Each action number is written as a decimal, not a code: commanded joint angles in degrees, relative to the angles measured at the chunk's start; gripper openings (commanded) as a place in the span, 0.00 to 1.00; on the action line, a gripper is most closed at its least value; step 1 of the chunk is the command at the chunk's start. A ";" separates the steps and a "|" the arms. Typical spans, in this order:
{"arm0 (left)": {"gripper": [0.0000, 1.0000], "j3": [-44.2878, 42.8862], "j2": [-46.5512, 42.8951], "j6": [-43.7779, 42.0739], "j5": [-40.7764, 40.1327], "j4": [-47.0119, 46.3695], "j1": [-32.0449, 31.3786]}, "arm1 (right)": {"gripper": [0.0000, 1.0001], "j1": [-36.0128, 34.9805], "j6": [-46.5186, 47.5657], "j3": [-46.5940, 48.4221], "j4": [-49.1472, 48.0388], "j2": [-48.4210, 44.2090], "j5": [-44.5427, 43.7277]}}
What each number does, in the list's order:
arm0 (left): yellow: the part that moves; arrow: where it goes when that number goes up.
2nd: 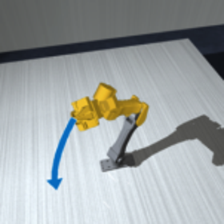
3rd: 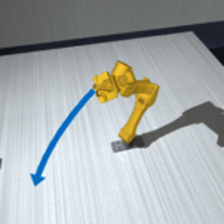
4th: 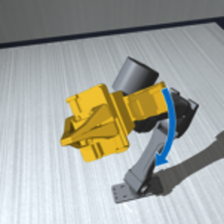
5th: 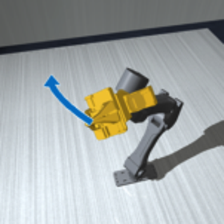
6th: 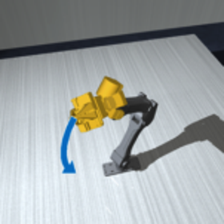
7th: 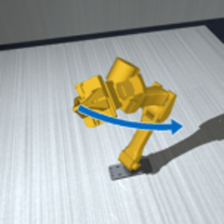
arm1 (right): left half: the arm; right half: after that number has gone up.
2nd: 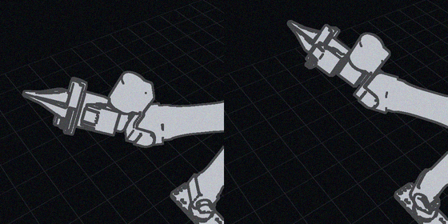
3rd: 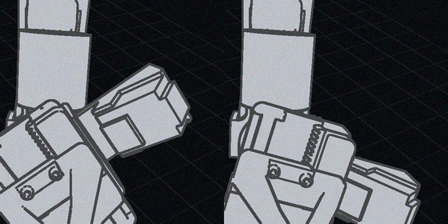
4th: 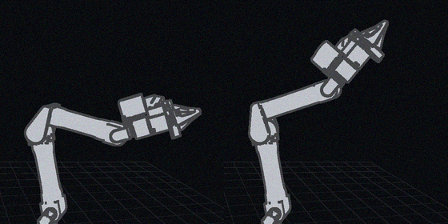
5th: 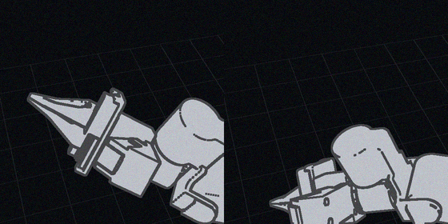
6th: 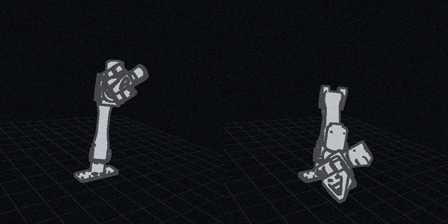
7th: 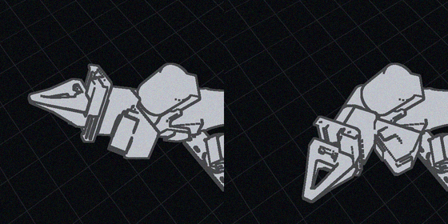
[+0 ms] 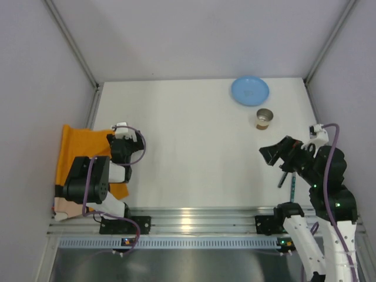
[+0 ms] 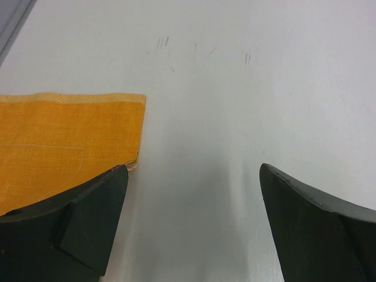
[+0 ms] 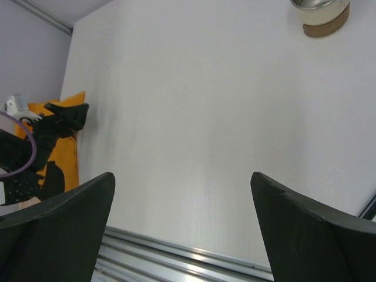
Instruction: Set the dinner table for one person
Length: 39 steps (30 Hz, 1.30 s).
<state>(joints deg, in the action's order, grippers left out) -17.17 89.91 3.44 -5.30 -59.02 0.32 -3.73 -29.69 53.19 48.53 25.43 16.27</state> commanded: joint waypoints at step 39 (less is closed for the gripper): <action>0.99 -57.43 -8.18 15.79 -20.09 84.97 -4.80 | 1.00 -6.82 5.44 3.59 5.60 6.92 -7.22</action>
<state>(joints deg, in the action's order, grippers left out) -67.66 79.35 14.13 -16.99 0.58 -5.02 -9.78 -24.60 54.13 51.53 34.81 9.69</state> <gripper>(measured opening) 0.988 0.996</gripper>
